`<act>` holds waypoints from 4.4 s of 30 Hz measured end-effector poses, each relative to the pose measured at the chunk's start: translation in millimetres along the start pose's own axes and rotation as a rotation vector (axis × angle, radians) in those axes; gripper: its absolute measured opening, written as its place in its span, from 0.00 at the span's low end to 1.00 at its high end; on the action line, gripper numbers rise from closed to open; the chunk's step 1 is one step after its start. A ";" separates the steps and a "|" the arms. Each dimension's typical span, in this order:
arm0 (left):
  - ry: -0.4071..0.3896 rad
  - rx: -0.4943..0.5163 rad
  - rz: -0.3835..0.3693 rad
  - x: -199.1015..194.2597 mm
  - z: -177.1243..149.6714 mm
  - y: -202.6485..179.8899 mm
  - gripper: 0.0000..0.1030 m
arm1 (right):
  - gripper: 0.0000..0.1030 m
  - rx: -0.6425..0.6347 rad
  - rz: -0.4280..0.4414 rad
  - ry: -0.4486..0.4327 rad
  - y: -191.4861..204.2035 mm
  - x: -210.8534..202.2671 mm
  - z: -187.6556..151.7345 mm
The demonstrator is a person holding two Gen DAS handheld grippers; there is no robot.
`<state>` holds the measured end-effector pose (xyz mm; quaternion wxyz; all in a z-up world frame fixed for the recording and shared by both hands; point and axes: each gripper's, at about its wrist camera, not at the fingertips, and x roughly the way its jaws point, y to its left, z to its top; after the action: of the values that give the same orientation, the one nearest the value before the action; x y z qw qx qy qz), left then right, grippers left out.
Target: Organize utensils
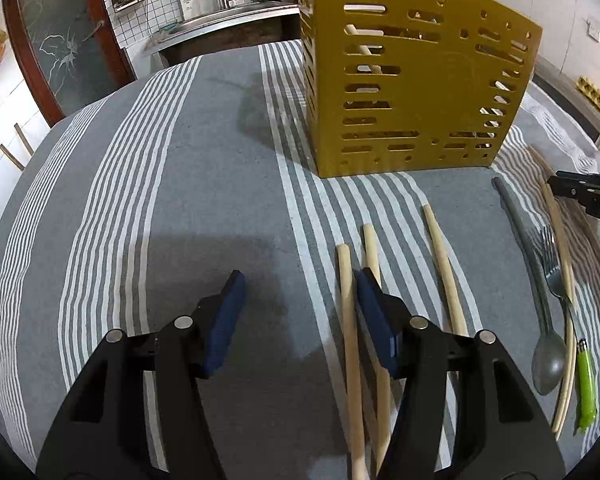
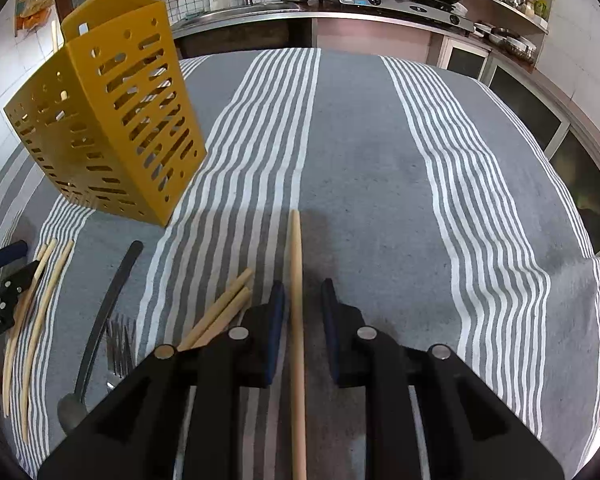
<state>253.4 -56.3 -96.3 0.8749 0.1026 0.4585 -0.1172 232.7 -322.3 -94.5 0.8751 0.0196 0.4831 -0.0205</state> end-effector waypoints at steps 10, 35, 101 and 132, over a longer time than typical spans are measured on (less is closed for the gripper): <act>0.029 -0.027 -0.052 -2.1 9.2 0.8 0.04 | 0.06 0.022 0.039 0.033 -6.4 -2.6 6.2; -0.307 -0.120 -0.080 -121.1 22.8 7.2 0.05 | 0.06 0.024 0.191 -0.386 -4.8 -139.5 -5.2; -0.576 -0.038 -0.047 -264.3 55.8 -5.2 0.04 | 0.06 -0.055 0.150 -0.716 5.7 -272.7 18.7; -0.654 -0.049 -0.073 -246.2 155.0 -0.9 0.04 | 0.06 -0.083 0.218 -0.786 48.2 -258.8 112.7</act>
<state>237.9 -74.2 193.7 0.9732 0.0217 0.1596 -0.1642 192.8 -275.9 185.2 0.9902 0.0259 0.1073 0.0860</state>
